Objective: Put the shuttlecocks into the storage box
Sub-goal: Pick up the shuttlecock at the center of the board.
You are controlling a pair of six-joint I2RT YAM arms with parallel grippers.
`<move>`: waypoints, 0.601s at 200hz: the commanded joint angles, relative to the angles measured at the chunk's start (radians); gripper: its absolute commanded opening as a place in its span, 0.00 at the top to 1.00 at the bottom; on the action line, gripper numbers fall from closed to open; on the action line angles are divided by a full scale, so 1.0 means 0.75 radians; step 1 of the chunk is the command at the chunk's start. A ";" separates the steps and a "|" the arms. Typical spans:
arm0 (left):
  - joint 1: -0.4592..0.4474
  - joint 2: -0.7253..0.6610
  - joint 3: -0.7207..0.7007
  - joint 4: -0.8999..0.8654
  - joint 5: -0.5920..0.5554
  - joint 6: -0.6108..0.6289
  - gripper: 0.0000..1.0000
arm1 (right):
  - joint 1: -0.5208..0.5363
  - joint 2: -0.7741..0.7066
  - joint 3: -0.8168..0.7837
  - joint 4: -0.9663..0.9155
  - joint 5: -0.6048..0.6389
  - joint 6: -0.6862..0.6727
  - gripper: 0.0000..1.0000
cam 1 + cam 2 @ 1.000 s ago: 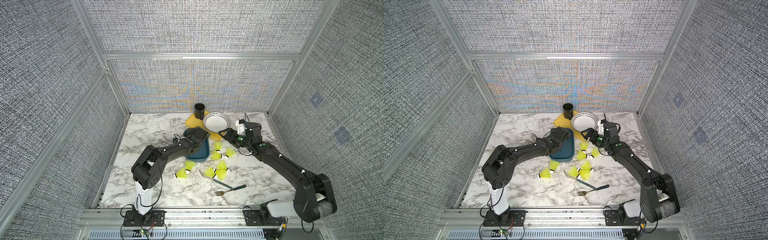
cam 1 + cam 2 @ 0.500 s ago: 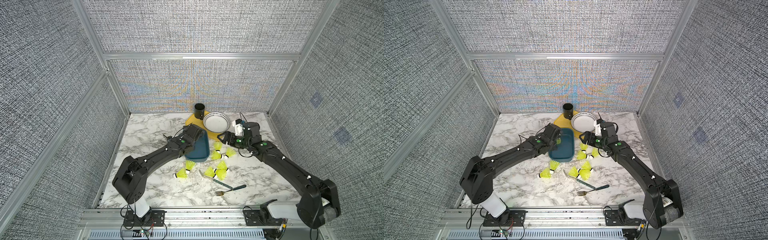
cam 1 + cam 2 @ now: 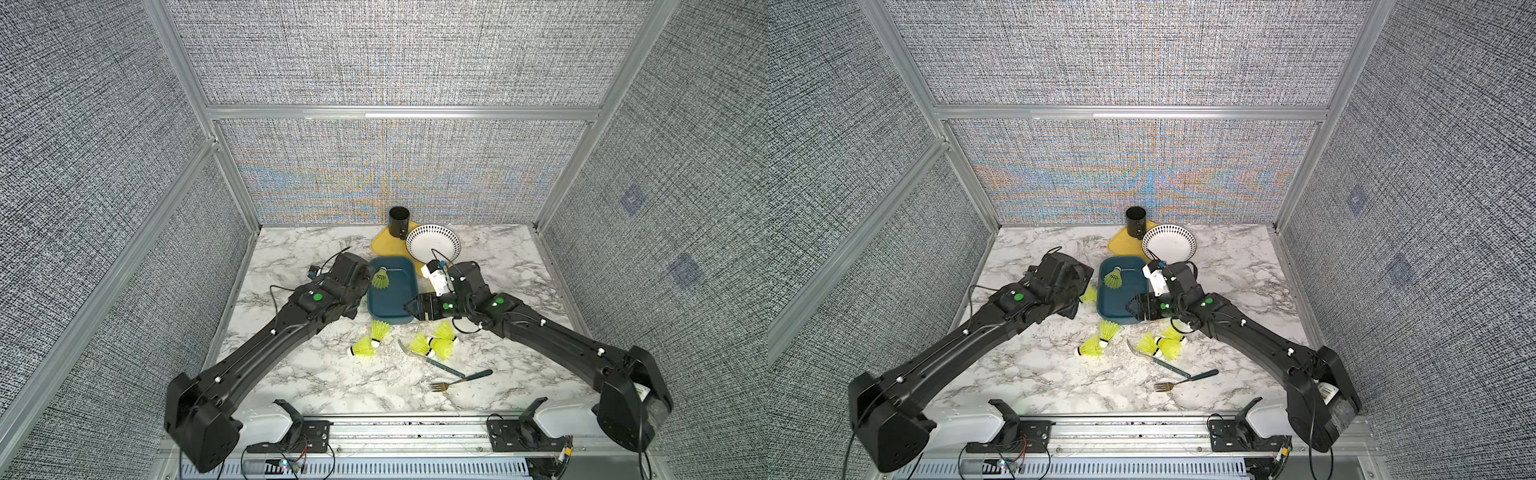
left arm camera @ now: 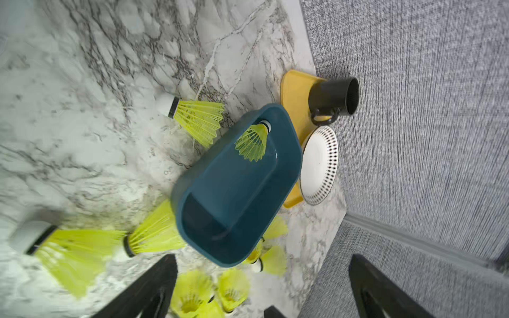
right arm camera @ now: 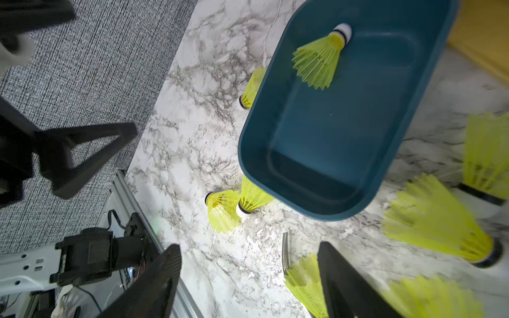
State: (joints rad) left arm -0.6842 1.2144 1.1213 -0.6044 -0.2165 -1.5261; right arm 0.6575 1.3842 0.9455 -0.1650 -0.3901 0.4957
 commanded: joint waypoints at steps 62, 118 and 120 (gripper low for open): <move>0.033 -0.489 -0.366 -0.113 0.539 0.673 0.07 | 0.142 0.134 -0.053 0.278 -0.121 0.146 0.26; 0.031 -0.886 -0.571 -0.438 0.681 0.620 0.07 | 0.241 0.295 -0.018 0.364 -0.131 0.211 0.34; 0.030 -0.899 -0.575 -0.450 0.680 0.616 0.07 | 0.245 0.303 -0.012 0.363 -0.132 0.212 0.34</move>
State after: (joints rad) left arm -0.6613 0.6292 0.7193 -0.8112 0.2291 -1.0576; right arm 0.8185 1.5661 0.9104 0.0555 -0.4789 0.6285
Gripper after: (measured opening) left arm 0.933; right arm 0.674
